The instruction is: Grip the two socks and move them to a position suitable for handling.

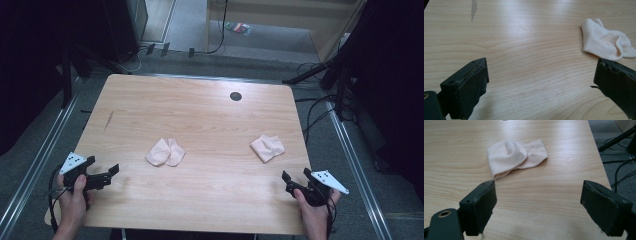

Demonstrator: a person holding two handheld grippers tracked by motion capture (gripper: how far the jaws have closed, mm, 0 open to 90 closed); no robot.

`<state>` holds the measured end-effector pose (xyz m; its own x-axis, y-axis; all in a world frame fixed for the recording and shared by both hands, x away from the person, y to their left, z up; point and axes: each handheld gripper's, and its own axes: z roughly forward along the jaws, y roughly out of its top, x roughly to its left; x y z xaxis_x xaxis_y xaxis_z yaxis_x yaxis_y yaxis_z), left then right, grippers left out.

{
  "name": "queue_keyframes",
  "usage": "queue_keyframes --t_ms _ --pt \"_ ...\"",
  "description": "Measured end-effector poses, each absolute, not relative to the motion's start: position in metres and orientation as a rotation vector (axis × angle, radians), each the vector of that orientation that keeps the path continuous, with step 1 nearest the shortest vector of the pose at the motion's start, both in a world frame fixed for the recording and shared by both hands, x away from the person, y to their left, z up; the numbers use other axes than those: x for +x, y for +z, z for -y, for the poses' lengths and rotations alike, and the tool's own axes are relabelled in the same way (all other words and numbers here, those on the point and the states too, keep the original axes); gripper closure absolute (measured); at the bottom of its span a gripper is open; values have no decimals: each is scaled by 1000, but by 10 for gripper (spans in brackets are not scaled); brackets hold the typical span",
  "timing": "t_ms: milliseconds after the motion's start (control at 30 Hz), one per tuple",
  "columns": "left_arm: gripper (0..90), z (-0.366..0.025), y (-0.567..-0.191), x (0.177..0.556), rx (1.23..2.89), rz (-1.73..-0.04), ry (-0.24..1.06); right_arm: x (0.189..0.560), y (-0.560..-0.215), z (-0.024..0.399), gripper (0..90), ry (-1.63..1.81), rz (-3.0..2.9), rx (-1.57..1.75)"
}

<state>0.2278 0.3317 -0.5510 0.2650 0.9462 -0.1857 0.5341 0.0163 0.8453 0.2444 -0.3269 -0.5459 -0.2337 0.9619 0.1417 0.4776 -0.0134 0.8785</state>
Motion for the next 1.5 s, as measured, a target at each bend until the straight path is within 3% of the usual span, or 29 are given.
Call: queue_keyframes --t_ms 233,633,1000,1500 --pt "1 -337 -552 229 1582 -1402 553 246 -541 313 131 1196 -1768 1472" --pt "1 -336 -552 229 1592 -1398 555 253 -516 250 156 1228 -1837 1430" --pt "1 -336 -552 230 1592 -1400 550 256 -500 201 212 1285 -1910 1345" --pt "1 -335 -552 230 1603 -1396 557 265 -489 166 291 1315 -1956 1288"
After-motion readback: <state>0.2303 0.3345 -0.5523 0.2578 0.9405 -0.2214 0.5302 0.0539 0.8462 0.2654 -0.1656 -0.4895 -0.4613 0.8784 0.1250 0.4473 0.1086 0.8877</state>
